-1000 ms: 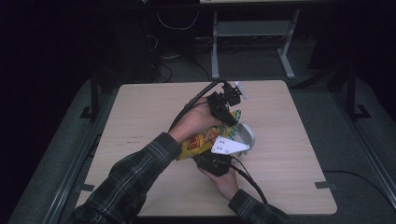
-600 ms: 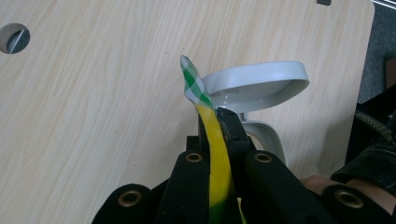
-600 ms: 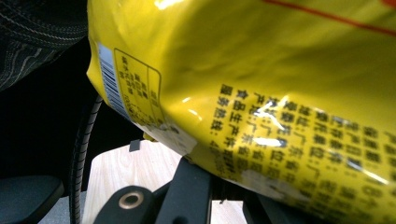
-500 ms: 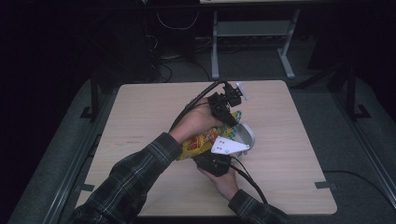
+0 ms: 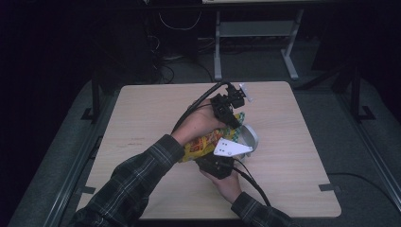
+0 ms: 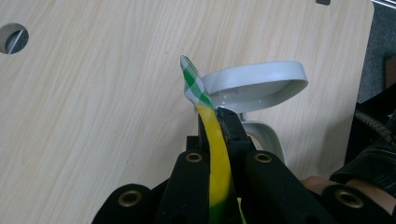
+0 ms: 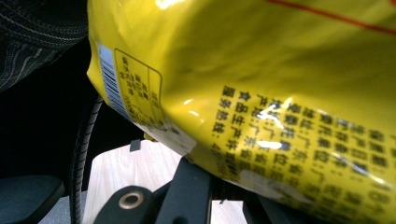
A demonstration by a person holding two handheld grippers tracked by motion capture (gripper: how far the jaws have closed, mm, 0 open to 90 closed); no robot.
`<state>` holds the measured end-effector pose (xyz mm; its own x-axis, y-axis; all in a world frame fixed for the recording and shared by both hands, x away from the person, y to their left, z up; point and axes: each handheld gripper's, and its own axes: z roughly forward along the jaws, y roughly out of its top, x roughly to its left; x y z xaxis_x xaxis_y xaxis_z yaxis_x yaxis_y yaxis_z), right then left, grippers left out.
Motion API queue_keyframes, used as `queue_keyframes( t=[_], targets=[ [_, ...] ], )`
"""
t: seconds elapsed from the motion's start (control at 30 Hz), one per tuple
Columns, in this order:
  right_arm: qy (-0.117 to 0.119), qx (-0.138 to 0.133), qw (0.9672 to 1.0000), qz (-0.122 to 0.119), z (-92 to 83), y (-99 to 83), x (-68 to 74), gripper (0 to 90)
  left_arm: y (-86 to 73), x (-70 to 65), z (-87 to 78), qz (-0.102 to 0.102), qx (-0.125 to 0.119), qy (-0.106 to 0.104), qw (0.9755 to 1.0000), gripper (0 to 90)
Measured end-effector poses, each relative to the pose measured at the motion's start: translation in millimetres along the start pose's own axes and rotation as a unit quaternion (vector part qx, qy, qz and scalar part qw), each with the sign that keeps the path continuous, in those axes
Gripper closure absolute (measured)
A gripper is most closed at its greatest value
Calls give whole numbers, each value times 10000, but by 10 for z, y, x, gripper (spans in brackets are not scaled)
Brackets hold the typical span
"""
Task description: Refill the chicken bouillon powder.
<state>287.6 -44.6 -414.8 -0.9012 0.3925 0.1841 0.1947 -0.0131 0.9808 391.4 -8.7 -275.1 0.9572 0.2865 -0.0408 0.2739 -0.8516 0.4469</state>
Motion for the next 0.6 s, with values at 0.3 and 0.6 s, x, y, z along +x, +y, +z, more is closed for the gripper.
queue_keyframes(
  t=[0.3, 0.6],
  targets=[
    [0, 0, 10000, 9, -2, 2, 0, 899, 3, -2, 0, -4, -10, 1, 10000, 895],
    [12, 3, 10000, -14, 1, 2, 2, 899, 14, -14, 12, -15, -16, -15, 10000, 895]
  ],
)
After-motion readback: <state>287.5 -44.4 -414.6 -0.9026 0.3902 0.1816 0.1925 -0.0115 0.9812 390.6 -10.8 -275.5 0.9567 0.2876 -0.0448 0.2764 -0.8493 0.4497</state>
